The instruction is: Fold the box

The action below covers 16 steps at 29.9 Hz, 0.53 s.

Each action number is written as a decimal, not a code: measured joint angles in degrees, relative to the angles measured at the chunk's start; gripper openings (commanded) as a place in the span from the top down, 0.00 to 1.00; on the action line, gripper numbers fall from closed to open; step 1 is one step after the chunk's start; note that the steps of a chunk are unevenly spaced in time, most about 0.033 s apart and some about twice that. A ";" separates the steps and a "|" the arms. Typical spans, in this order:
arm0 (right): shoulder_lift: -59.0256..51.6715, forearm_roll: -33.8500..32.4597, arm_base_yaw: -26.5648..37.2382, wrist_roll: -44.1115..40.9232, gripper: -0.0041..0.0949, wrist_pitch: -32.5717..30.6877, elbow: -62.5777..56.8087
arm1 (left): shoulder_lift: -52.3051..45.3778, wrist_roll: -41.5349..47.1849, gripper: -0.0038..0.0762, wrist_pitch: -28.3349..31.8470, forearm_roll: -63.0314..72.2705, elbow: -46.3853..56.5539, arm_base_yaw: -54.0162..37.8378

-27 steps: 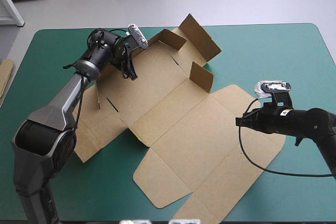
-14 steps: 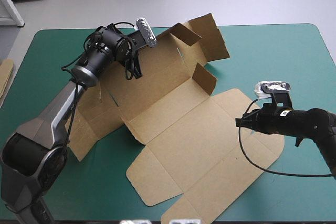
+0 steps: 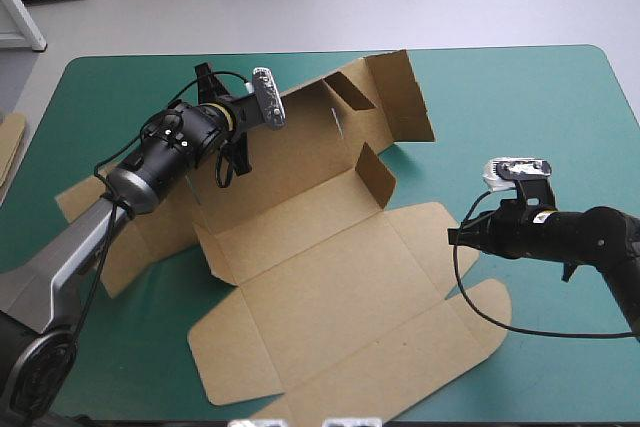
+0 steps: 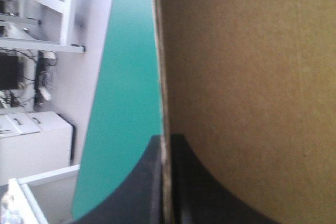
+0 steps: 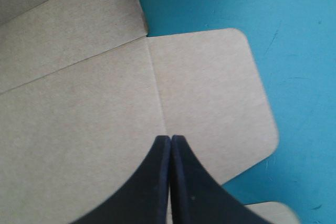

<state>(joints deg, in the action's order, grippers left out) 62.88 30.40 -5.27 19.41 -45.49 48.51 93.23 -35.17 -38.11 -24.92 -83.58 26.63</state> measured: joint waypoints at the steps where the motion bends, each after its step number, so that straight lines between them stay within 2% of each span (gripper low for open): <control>1: 0.00 0.00 0.00 0.00 0.98 0.00 0.00 | -0.04 0.78 0.96 1.47 -1.29 0.13 0.00; 7: 0.00 0.00 0.00 0.00 0.98 0.05 0.00 | 1.17 1.77 0.96 7.68 -3.84 0.32 0.00; 16: 0.00 0.00 0.00 0.00 0.98 0.18 0.00 | 4.43 1.97 0.96 11.01 -4.52 0.96 0.78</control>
<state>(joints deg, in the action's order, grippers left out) 62.88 30.40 -5.27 19.41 -45.31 48.51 97.66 -33.19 -27.11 -29.44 -82.62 27.41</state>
